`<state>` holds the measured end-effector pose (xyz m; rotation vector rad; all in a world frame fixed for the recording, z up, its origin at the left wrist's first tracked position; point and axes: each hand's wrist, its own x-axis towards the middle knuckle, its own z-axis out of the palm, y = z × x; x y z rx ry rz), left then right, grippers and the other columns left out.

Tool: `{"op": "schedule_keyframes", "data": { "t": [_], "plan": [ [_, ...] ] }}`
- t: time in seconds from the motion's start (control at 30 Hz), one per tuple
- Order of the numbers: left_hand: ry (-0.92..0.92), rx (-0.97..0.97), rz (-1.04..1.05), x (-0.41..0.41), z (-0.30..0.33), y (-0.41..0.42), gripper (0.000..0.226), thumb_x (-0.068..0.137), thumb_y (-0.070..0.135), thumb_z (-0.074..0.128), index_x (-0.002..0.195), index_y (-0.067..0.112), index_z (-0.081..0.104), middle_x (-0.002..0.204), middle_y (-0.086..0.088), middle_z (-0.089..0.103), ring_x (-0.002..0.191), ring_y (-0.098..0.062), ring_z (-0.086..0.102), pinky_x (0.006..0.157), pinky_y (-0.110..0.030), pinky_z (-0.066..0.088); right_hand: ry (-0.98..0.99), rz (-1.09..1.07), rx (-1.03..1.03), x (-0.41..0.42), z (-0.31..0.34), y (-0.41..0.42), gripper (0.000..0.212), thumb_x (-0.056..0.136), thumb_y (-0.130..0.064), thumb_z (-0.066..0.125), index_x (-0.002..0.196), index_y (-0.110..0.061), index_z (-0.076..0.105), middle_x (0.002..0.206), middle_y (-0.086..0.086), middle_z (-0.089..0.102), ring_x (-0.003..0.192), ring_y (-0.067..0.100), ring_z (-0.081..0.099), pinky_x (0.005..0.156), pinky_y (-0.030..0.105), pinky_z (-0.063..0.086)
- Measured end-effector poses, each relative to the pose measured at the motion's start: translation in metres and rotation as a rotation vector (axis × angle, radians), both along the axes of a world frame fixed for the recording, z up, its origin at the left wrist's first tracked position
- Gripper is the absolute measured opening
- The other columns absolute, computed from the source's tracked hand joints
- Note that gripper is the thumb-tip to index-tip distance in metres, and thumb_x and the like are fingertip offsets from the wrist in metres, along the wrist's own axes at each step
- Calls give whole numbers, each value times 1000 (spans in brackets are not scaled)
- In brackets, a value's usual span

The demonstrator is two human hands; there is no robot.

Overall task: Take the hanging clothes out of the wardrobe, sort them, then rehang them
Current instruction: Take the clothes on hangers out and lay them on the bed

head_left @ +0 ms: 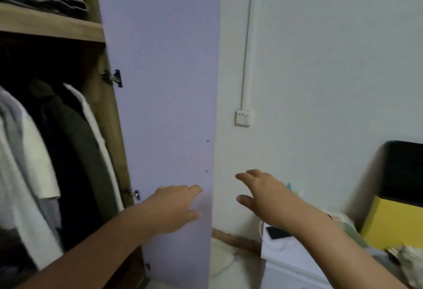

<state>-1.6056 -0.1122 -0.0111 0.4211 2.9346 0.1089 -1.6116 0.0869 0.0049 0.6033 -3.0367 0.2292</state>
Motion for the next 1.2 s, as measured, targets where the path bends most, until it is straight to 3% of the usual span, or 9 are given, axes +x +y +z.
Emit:
{"op": "schedule_keyframes", "data": {
  "t": [0.13, 0.3, 0.43, 0.5, 0.6, 0.73, 0.87, 1.03, 1.2],
  "plan": [
    [9, 83, 192, -2, 5, -62, 59, 97, 38, 42, 147, 24, 16, 145, -1, 38, 128, -18, 43, 105, -29, 35, 3, 180, 12, -40, 3, -66, 53, 98, -37, 43, 145, -22, 26, 146, 3, 35, 131, 24, 36, 106, 35, 35],
    [74, 114, 405, -11, 11, -133, 49, 96, 41, 44, 139, 20, 33, 138, 0, 46, 123, -16, 46, 100, -26, 39, 6, 394, 28, -89, 15, -144, 51, 99, -36, 41, 146, -22, 25, 146, 2, 33, 132, 23, 34, 106, 35, 34],
    [103, 148, 576, -17, 14, -181, 56, 95, 42, 44, 145, 27, 23, 142, 3, 41, 114, -12, 51, 99, -25, 43, 16, 551, 19, -121, 24, -205, 50, 98, -33, 43, 143, -17, 31, 145, 5, 36, 131, 24, 35, 108, 36, 34],
    [135, 162, 668, -18, 13, -205, 56, 94, 42, 45, 145, 28, 24, 142, 3, 42, 110, -13, 54, 97, -28, 46, 7, 625, -2, -132, 26, -236, 50, 97, -33, 44, 143, -16, 33, 144, 7, 37, 131, 25, 36, 107, 36, 34],
    [188, 138, 770, -15, 10, -240, 53, 95, 40, 46, 144, 27, 28, 139, 2, 45, 121, -13, 48, 100, -25, 40, -7, 751, -43, -139, 29, -281, 53, 97, -33, 45, 146, -18, 28, 144, 6, 37, 131, 22, 36, 105, 30, 33],
    [257, 122, 868, -10, 16, -287, 47, 95, 39, 47, 138, 26, 37, 127, 2, 55, 111, -13, 53, 95, -27, 44, -29, 873, -118, -137, 39, -345, 56, 98, -33, 46, 147, -19, 24, 147, 4, 34, 133, 20, 34, 106, 28, 31],
    [364, 129, 904, -10, 24, -343, 43, 94, 38, 48, 134, 26, 42, 125, 2, 57, 110, -12, 54, 92, -28, 47, -55, 922, -264, -133, 49, -415, 55, 98, -29, 46, 148, -19, 25, 148, 4, 34, 132, 20, 36, 106, 31, 34],
    [410, 153, 910, -11, 38, -410, 43, 93, 36, 49, 135, 27, 43, 127, 3, 57, 110, -11, 56, 91, -26, 47, -102, 900, -501, -128, 61, -499, 59, 97, -25, 48, 149, -20, 20, 153, -1, 27, 139, 14, 27, 111, 25, 24],
    [472, 164, 919, -12, 52, -460, 43, 94, 34, 50, 136, 27, 42, 122, 5, 58, 107, -9, 57, 89, -25, 48, -90, 795, -581, -131, 69, -559, 64, 96, -19, 48, 150, -15, 14, 154, 1, 26, 140, 14, 26, 110, 21, 22]
  ]
}}
